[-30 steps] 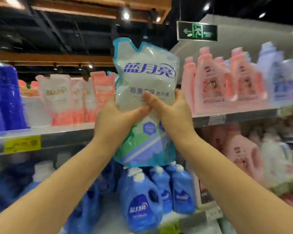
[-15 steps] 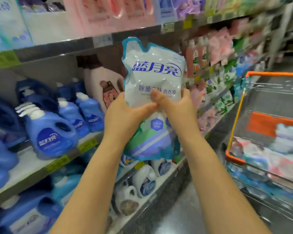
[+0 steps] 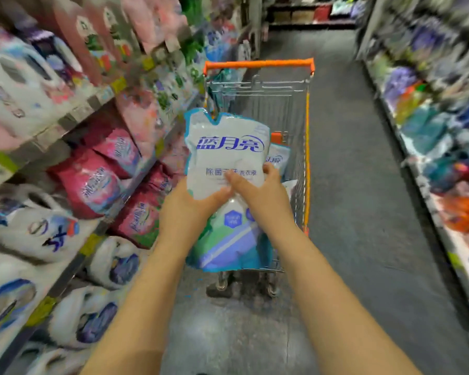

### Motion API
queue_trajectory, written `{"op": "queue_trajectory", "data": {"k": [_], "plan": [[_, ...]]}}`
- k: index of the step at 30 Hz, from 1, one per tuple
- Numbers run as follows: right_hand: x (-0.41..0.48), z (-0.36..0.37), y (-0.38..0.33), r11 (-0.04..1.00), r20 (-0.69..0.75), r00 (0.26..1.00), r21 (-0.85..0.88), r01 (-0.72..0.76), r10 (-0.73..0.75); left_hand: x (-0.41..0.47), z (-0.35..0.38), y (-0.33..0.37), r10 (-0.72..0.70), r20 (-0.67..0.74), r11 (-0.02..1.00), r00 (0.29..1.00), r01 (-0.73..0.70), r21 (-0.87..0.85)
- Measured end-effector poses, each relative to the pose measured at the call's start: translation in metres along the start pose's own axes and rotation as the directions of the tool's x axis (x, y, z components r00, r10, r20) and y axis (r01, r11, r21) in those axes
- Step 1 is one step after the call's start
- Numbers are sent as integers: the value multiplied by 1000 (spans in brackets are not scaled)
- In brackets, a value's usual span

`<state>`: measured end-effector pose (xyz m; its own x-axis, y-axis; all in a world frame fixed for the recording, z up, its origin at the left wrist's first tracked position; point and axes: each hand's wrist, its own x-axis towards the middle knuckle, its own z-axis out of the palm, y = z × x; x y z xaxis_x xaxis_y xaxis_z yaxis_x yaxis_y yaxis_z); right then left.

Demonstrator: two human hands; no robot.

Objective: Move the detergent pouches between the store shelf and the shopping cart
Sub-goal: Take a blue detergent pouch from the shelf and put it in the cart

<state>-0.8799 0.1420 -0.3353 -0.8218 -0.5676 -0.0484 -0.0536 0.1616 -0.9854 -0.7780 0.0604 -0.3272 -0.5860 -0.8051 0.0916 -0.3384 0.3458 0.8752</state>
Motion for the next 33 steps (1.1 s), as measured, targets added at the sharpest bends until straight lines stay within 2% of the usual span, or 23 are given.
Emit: {"op": "queue_trajectory", "data": {"k": [7, 10, 15, 18, 21, 23, 29, 33], "plan": [[111, -15, 56, 989, -145, 978, 23, -145, 147, 118, 92, -38, -22, 230, 1000, 973, 20, 11], [163, -8, 72, 976, -184, 960, 85, -199, 212, 171, 119, -53, -94, 336, 995, 937, 94, 16], [242, 13, 96, 945, -215, 933, 221, -243, 290, 253, 148, -76, -121, 425, 993, 897, 111, 47], [287, 22, 108, 931, -223, 924, 266, -248, 310, 290, 166, -89, -157, 469, 986, 869, 168, 17], [339, 30, 117, 907, -193, 910, 291, -304, 367, 330, 188, -108, -199, 493, 963, 847, 262, -62], [373, 34, 123, 913, -193, 904, 230, -337, 383, 358, 204, -122, -253, 494, 938, 832, 336, -86], [462, 39, 143, 929, -147, 917, 52, -367, 370, 433, 252, -146, -351, 471, 895, 810, 437, -85], [501, 44, 175, 896, -102, 891, 14, -444, 443, 467, 286, -166, -482, 430, 834, 764, 551, -45]]}}
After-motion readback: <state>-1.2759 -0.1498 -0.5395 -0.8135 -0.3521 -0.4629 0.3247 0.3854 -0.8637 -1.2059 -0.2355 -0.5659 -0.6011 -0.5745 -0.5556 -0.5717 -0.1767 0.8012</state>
